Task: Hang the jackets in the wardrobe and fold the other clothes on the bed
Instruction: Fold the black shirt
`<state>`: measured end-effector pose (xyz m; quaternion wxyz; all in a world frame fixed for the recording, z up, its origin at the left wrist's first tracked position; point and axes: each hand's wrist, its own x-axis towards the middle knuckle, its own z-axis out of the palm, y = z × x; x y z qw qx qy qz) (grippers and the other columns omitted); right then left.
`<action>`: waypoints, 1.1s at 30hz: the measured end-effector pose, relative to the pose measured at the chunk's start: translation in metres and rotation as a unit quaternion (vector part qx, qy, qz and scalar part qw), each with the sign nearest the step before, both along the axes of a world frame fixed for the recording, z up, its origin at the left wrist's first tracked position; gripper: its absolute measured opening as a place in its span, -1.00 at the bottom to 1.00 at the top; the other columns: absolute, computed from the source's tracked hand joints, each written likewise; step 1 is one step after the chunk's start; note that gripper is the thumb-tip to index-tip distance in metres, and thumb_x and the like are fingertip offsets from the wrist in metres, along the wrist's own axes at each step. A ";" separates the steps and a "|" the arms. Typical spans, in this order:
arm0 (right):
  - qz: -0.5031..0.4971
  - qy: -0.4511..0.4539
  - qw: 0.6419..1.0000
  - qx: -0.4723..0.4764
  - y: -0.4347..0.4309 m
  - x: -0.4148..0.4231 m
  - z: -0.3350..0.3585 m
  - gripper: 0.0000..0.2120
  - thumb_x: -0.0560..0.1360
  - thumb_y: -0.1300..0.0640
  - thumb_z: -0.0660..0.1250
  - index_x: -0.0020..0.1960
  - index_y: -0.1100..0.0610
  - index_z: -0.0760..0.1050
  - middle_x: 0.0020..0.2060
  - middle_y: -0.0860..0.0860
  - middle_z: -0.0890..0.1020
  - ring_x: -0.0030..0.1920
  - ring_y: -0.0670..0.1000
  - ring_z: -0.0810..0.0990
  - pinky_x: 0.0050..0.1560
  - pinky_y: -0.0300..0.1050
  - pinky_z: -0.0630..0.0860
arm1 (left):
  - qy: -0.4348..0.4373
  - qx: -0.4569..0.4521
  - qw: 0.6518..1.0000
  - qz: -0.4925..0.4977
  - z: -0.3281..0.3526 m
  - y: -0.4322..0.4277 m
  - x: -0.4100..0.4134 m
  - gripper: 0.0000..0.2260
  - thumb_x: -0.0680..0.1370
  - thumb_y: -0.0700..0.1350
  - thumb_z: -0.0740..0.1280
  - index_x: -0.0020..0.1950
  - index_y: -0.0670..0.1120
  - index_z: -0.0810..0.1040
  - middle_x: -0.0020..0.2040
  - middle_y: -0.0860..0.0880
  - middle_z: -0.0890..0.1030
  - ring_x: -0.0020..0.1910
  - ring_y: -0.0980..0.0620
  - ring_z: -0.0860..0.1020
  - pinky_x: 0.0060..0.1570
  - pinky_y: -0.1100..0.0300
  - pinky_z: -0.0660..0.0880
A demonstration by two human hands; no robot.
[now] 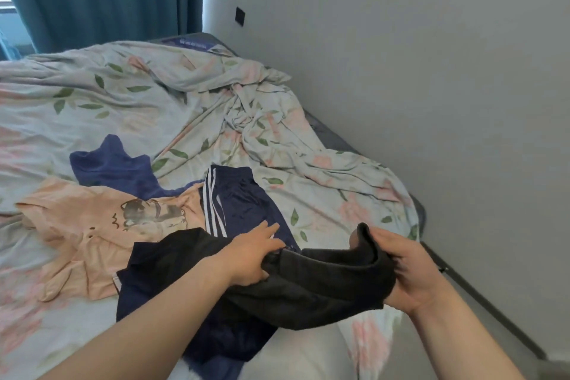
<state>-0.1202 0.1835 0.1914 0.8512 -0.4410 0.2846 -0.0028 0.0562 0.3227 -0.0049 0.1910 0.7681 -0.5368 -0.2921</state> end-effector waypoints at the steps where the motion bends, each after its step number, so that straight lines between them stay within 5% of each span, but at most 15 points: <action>1: 0.015 -0.011 1.000 0.000 -0.004 -0.005 0.007 -0.78 0.37 0.13 0.39 -0.35 0.27 0.56 -0.48 0.11 0.53 -0.48 0.01 0.53 -0.41 -0.15 0.53 | 0.027 -0.014 1.000 -0.003 0.011 -0.006 -0.010 -0.52 0.48 0.00 0.44 0.36 0.10 0.40 0.61 0.03 0.06 0.59 -0.02 -0.02 0.49 -0.09 0.15; 4: 0.070 -0.039 0.996 -0.028 -0.017 -0.017 0.032 -0.77 0.40 0.11 0.41 -0.35 0.23 0.60 -0.47 0.07 0.54 -0.47 -0.04 0.52 -0.38 -0.19 0.51 | 0.131 -0.046 0.990 0.021 0.049 -0.026 -0.036 -0.54 0.43 -0.07 0.45 0.27 0.04 0.35 0.31 0.00 0.49 0.31 -0.05 0.44 0.33 0.00 0.38; 7: 0.090 -0.052 0.993 -0.049 -0.033 -0.030 0.061 -0.67 0.21 0.05 0.63 -0.37 0.27 0.57 -0.49 0.10 0.52 -0.50 -0.03 0.50 -0.42 -0.20 0.49 | 0.174 -0.058 0.981 -0.070 0.095 -0.042 -0.069 -0.38 0.41 -0.16 0.41 0.39 0.20 0.30 0.23 0.12 0.52 0.22 0.16 0.48 0.24 0.20 0.40; 10: 0.088 -0.099 0.991 -0.029 -0.056 -0.043 0.089 -0.65 0.18 0.07 0.66 -0.35 0.30 0.58 -0.48 0.14 0.56 -0.48 0.00 0.55 -0.41 -0.21 0.53 | 0.267 -0.084 0.956 -0.090 0.136 -0.058 -0.095 -0.64 0.34 -0.22 0.40 0.03 0.16 0.58 0.01 0.20 0.61 0.05 0.23 0.57 0.10 0.21 0.49; 13: 0.099 -0.179 0.978 0.035 -0.084 -0.052 0.109 -0.69 0.59 0.16 0.25 0.06 0.39 0.62 -0.05 0.27 0.69 0.01 0.13 0.69 0.08 -0.06 0.59 | 0.301 -0.090 0.949 -0.022 0.165 -0.072 -0.108 -0.84 0.31 -0.19 0.40 -0.19 0.04 0.60 -0.24 0.08 0.63 -0.19 0.10 0.61 -0.11 0.11 0.51; 15: 0.091 -0.152 0.984 -0.001 -0.103 -0.058 0.122 -0.60 0.62 0.11 0.12 0.20 0.34 0.60 0.15 0.24 0.65 0.22 0.13 0.62 0.24 -0.03 0.52 | 0.308 -0.113 0.944 0.030 0.177 -0.076 -0.113 -0.93 0.36 -0.18 0.42 -0.19 -0.09 0.58 -0.28 0.01 0.60 -0.24 0.07 0.59 -0.17 0.11 0.50; 19: 0.092 -0.146 0.982 -0.075 -0.143 -0.074 0.144 -0.46 0.21 -0.01 0.65 0.03 0.31 0.65 -0.01 0.23 0.68 0.01 0.16 0.68 0.07 0.02 0.63 | 0.322 -0.136 0.927 0.133 0.208 -0.079 -0.121 -0.97 0.44 -0.14 0.39 -0.20 -0.03 0.59 -0.27 0.07 0.57 -0.23 0.11 0.54 -0.14 0.18 0.44; 23: 0.102 -0.154 0.969 -0.164 -0.169 -0.082 0.176 -0.70 0.38 0.26 0.48 0.07 0.33 0.52 -0.12 0.20 0.66 -0.16 0.08 0.69 -0.11 -0.09 0.64 | 0.300 -0.170 0.919 0.193 0.258 -0.080 -0.140 -0.87 0.47 -0.14 0.34 -0.15 0.06 0.65 -0.26 0.10 0.63 -0.22 0.19 0.59 -0.19 0.34 0.47; 29: 0.113 -0.251 0.931 -0.239 -0.169 -0.070 0.248 -0.73 0.40 0.17 0.36 0.04 0.31 0.56 -0.17 0.17 0.68 -0.19 0.07 0.69 -0.21 -0.12 0.64 | 0.188 -0.203 0.918 0.284 0.320 -0.066 -0.173 -0.93 0.38 -0.08 0.43 -0.16 -0.02 0.60 -0.30 0.08 0.60 -0.26 0.14 0.57 -0.23 0.24 0.46; 33: 0.181 -0.315 0.910 -0.202 -0.150 -0.066 0.300 -0.82 0.43 0.13 0.36 -0.07 0.23 0.62 -0.20 0.16 0.70 -0.19 0.10 0.71 -0.22 -0.11 0.64 | 0.144 -0.163 0.921 0.322 0.340 -0.046 -0.206 -0.90 0.34 -0.13 0.44 -0.27 0.04 0.55 -0.38 0.12 0.54 -0.35 0.25 0.51 -0.33 0.34 0.39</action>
